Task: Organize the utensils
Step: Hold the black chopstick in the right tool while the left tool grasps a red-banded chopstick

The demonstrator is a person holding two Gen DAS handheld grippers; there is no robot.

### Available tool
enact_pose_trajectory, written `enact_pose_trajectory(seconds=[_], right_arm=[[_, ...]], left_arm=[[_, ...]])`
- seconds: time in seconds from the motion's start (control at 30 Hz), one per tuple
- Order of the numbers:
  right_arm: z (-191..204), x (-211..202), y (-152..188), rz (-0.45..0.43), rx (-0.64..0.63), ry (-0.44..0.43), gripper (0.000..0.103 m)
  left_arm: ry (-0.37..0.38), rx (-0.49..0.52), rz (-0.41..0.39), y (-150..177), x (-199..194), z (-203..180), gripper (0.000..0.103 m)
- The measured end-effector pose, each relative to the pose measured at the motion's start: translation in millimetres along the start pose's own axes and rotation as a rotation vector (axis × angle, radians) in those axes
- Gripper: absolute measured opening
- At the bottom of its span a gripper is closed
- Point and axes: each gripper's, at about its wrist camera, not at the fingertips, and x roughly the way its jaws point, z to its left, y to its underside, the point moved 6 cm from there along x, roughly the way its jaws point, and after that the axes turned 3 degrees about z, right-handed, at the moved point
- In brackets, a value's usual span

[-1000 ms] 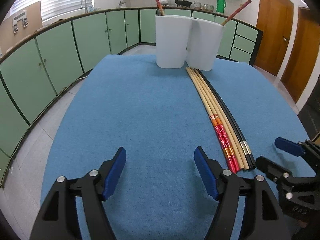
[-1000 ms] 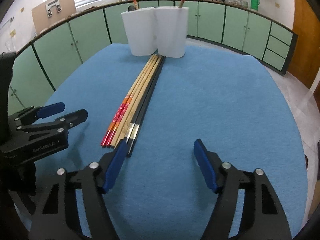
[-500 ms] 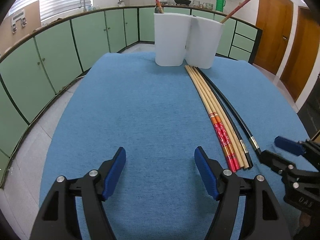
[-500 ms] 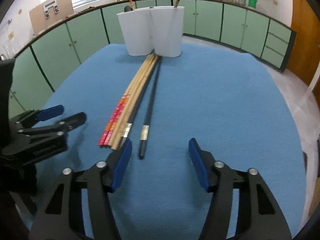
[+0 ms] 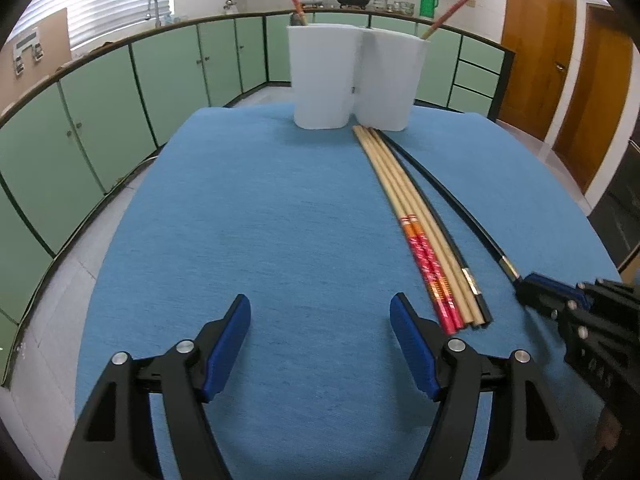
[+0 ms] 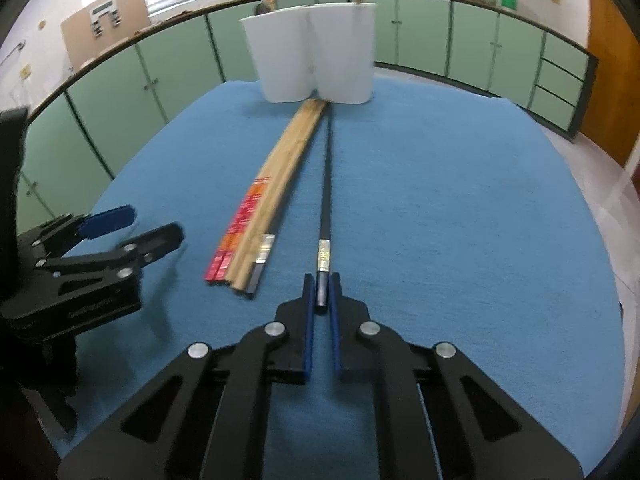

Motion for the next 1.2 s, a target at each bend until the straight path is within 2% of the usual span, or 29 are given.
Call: enact_pose_trajectory(seconds=[0.13, 0.3, 0.47, 0.67, 0.83, 1.0, 1.2], right_arm=[[-16, -3, 1, -0.005, 0.025, 0.030, 0.006], [-22, -2, 2, -0.008, 0.041, 0.036, 0.006], [-23, -1, 3, -0.011, 0.043, 0.031, 0.006], [-25, -2, 4, -0.012, 0.050, 0.021, 0.006], [-26, -1, 3, -0.012, 0.055, 0.012, 0.007], [-26, -1, 3, -0.011, 0.054, 0.014, 0.007], [-27, -1, 3, -0.011, 0.055, 0.011, 0.007]], left_arm=[[0.053, -0.002, 0.013, 3, -1, -13, 0.071], [0.075, 0.023, 0.031, 6, 1, -30, 0.071], [0.052, 0.037, 0.032, 6, 4, -35, 0.073], [-0.026, 0.010, 0.040, 8, 4, -20, 0.072], [0.004, -0.016, 0.013, 7, -6, -17, 0.071], [0.053, 0.023, 0.016, 8, -6, -35, 0.071], [0.013, 0.054, 0.041, 10, 6, -41, 0.073]])
